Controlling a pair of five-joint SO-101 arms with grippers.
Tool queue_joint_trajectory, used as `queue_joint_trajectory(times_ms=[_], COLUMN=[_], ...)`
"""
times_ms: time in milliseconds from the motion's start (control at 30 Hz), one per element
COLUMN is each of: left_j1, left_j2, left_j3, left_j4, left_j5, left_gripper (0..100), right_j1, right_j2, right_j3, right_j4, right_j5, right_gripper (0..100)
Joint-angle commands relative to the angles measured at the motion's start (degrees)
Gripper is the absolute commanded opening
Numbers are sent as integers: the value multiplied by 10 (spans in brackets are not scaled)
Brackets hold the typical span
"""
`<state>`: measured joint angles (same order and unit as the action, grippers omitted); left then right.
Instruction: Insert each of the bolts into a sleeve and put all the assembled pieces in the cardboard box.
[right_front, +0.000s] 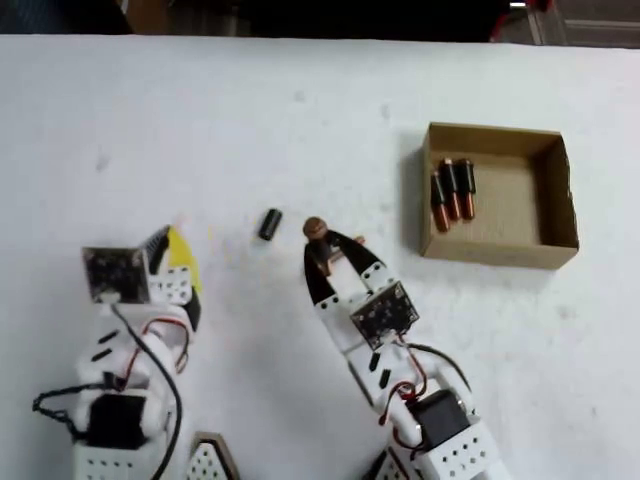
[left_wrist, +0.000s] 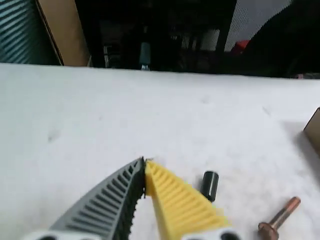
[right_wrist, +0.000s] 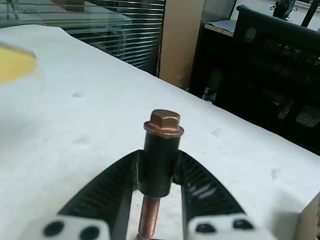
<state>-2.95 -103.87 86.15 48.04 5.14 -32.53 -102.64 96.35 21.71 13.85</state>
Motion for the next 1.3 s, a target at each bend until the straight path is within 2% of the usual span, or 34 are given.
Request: queue_joint_trajectory(times_ms=[0, 233, 500, 733, 867, 1000, 1267], left_j1=[-3, -3, -2, -3, -3, -3, -3], left_j2=[-4, -4, -4, -4, -4, -4, -4], left_j3=[32, 109, 107, 108, 108, 108, 108], left_j4=[2, 4, 69, 132, 171, 207, 251], left_j5=[-9, -38, -40, -42, -85, -88, -92], left_gripper=[23, 23, 23, 23, 23, 23, 23], right_j1=[4, 4, 7, 40, 61, 100, 165], right_j2=[-4, -4, -4, -5, -5, -5, -4], right_j3=[5, 5, 5, 5, 5, -9, -113], right_j4=[-2, -2, 4, 42, 44, 44, 194], right_j5=[-2, -2, -2, -5, -5, -4, -5], right_gripper=[17, 17, 17, 17, 17, 17, 17])
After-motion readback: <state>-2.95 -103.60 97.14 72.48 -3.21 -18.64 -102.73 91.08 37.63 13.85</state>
